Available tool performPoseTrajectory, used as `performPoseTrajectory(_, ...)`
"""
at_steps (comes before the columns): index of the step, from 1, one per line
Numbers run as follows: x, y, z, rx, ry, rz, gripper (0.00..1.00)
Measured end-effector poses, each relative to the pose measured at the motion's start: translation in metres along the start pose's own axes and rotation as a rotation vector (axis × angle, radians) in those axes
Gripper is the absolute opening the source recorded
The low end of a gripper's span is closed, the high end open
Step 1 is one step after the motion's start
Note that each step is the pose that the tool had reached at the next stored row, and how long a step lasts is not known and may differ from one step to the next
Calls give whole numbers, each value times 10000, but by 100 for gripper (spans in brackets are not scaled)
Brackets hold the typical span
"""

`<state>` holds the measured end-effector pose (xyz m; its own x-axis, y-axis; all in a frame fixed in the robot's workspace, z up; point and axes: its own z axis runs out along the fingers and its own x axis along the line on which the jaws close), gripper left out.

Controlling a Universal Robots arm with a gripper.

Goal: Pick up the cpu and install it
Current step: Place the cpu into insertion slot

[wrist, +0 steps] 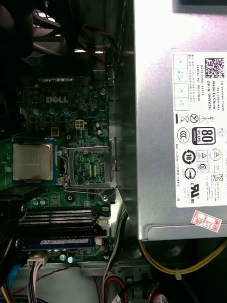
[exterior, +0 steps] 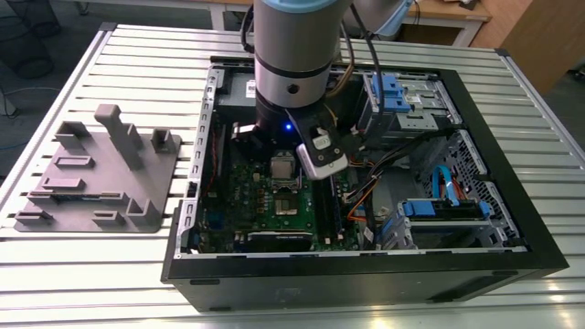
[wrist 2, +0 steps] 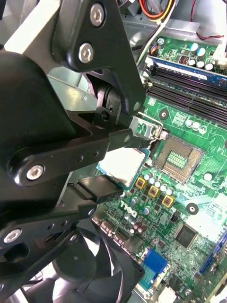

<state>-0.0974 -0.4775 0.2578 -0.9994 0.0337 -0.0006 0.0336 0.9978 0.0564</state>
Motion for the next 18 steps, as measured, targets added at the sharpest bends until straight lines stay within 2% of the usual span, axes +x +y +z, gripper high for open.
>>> performPoseTrajectory(18, 0, -2, 38, 3, 2, 0, 47)
